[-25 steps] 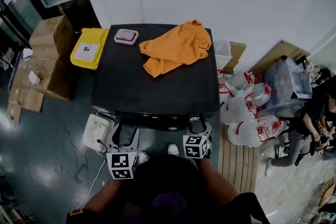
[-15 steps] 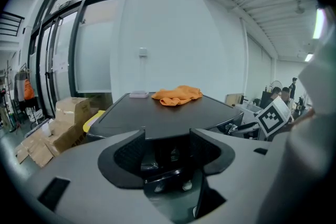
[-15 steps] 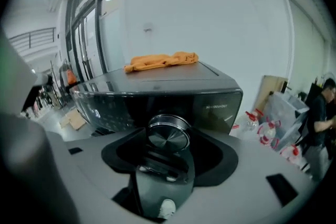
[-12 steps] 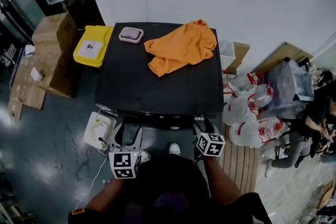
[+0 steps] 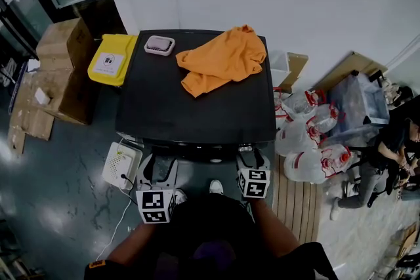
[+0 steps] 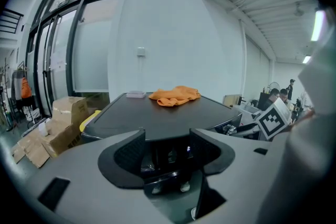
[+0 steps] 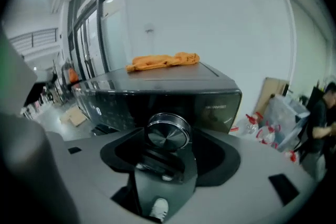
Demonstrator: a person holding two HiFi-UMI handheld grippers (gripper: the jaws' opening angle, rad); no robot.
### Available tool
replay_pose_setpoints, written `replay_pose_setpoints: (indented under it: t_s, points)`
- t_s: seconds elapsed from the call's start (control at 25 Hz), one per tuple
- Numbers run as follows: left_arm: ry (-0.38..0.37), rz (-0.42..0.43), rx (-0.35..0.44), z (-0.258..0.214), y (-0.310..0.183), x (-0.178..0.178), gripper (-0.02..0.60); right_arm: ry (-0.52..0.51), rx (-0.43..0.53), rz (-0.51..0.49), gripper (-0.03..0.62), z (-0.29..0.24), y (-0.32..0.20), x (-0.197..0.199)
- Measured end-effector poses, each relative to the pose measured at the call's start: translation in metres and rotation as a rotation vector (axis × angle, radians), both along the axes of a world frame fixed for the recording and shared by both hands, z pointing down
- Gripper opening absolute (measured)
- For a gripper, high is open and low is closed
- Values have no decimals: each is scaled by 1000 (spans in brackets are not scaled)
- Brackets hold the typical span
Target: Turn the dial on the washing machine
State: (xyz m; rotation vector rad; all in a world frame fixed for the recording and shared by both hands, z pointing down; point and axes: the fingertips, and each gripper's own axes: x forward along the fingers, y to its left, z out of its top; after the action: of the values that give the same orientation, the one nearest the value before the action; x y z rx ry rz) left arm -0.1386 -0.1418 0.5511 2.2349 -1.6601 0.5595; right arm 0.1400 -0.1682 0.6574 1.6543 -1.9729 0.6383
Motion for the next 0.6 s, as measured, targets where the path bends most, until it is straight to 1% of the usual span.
replay_pose_setpoints:
  t_s: [0.08, 0.16, 0.28, 0.44, 0.52, 0.6]
  points:
    - [-2, 1, -1, -1, 0, 0, 270, 132, 16, -35, 293, -4, 1, -6]
    - [-4, 1, 6, -2, -1, 0, 270, 229, 30, -67, 293, -7, 0, -9]
    - [-9, 4, 12, -3, -1, 0, 270, 294, 27, -74, 291, -6, -2, -10]
    - [-12, 7, 4, 0, 2, -1, 270, 290, 19, -56, 273, -5, -3, -9]
    - [-14, 7, 9, -1, 2, -2, 270, 252, 11, -44, 273, -4, -3, -8]
    - [-16, 6, 10, 0, 2, -2, 270, 178, -3, -24, 272, -2, -2, -6]
